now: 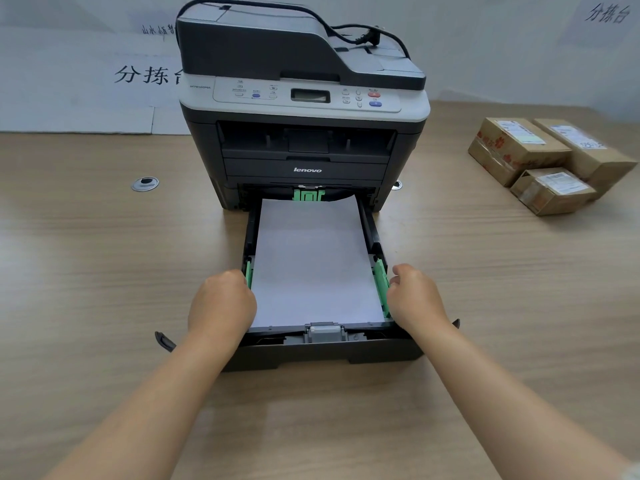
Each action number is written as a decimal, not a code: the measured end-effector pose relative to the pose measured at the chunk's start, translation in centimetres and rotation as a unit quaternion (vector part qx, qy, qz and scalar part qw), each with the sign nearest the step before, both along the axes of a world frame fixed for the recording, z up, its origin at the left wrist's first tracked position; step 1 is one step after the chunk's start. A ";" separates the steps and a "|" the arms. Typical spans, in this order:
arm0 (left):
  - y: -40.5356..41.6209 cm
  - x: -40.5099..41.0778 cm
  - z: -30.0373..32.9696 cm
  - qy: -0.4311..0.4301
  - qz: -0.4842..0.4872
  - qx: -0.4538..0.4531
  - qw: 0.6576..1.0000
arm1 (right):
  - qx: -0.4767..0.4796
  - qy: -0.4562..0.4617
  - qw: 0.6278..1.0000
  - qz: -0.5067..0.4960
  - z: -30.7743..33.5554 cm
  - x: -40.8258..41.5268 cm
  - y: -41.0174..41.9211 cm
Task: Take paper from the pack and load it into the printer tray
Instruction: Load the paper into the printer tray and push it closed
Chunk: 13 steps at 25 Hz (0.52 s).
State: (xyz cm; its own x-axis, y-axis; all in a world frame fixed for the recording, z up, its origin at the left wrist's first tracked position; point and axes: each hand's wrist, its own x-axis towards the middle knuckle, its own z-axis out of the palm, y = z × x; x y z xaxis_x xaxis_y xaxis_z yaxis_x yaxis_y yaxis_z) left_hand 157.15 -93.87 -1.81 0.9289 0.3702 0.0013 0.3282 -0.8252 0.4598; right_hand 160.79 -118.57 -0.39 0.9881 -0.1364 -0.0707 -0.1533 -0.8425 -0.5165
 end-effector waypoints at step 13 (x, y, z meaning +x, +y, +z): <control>-0.6 -0.4 0.9 -0.002 0.033 -0.069 0.997 | -0.001 0.014 0.999 0.040 -0.3 -0.3 0.1</control>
